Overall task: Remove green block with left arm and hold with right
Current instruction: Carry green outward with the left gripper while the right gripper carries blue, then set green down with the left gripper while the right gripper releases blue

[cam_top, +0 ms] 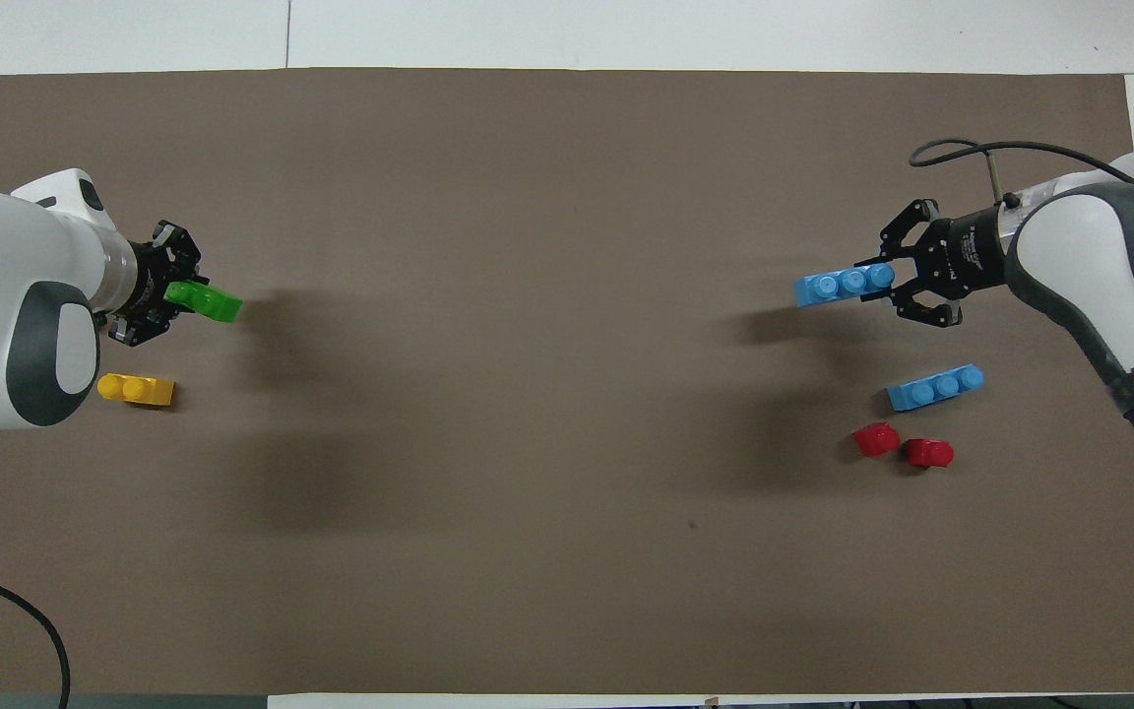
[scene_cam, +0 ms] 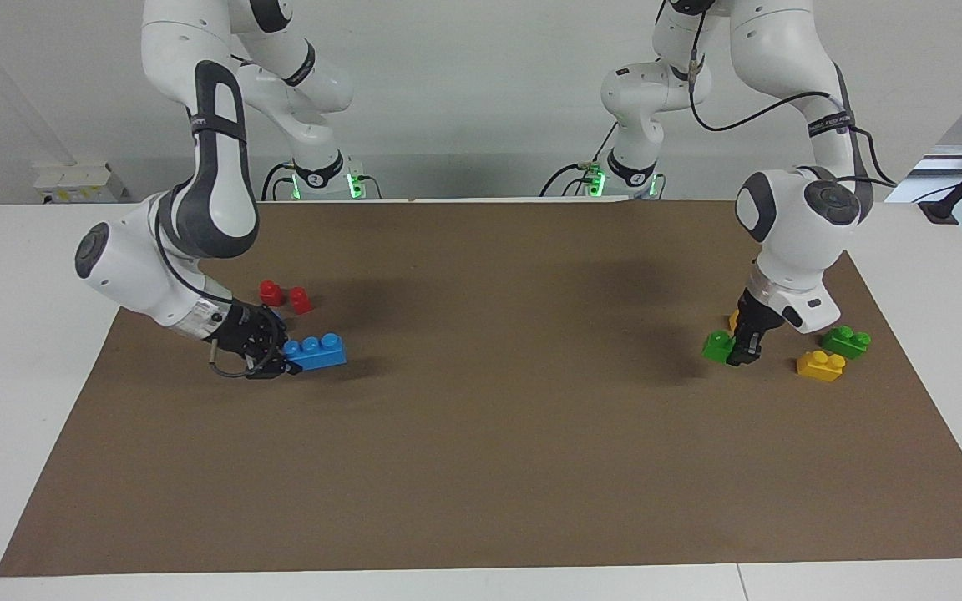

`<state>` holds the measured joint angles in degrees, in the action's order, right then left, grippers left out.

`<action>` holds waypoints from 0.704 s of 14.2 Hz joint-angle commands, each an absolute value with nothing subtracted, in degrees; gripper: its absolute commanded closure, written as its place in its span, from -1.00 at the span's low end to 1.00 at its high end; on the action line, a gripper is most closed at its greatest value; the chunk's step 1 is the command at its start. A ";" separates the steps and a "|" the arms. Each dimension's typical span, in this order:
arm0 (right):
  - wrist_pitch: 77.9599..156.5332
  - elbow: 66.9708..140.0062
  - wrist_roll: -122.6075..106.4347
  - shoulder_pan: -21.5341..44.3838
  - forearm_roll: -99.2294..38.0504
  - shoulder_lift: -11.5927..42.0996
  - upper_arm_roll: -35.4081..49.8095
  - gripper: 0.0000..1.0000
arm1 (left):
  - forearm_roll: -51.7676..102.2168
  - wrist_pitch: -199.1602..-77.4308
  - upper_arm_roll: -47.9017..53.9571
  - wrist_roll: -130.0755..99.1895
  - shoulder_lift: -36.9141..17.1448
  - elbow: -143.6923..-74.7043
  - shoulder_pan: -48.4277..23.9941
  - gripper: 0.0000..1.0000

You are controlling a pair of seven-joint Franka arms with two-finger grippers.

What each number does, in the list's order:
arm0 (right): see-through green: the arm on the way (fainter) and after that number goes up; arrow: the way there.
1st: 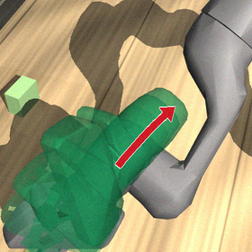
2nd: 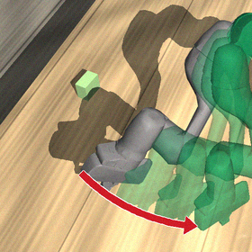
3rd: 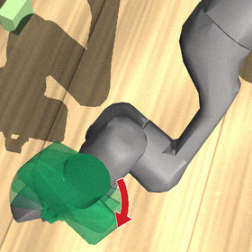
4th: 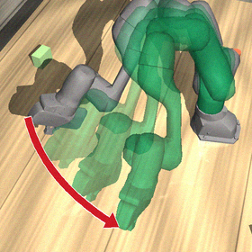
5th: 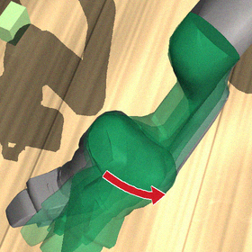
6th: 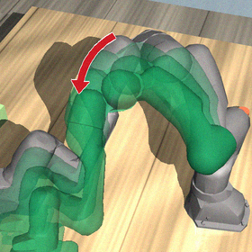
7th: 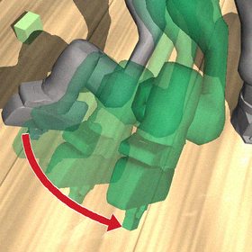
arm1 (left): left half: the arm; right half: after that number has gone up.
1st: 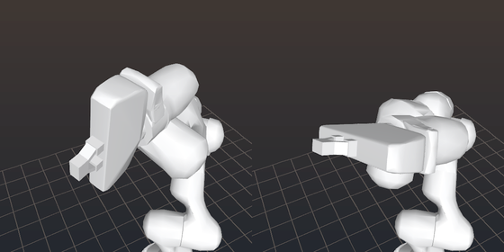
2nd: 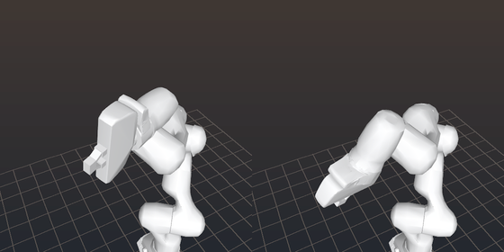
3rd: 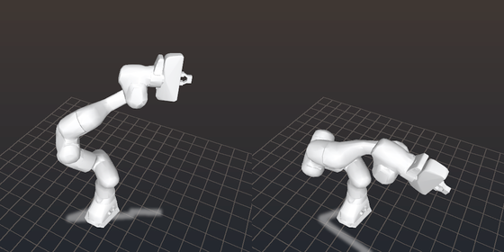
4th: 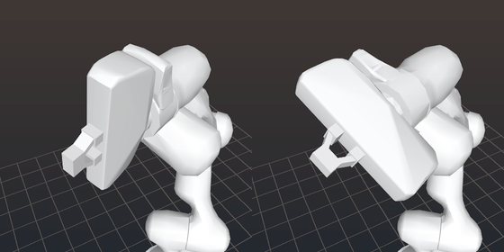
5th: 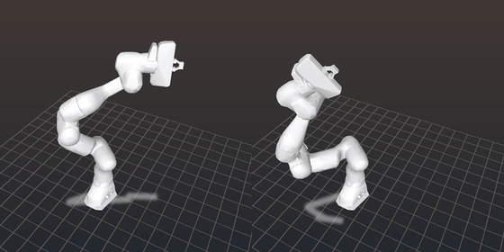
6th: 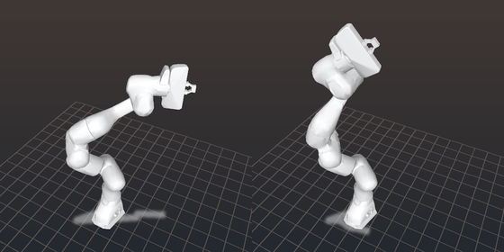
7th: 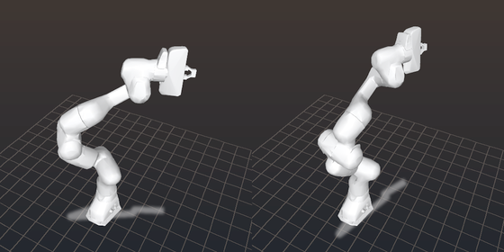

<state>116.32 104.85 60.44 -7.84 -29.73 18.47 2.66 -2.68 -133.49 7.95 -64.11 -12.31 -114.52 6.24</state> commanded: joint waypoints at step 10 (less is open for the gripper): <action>125.68 113.55 57.22 -10.55 -29.26 20.04 3.69 1.00 | -2.64 -143.35 8.00 -58.45 -19.16 -115.23 9.49 1.00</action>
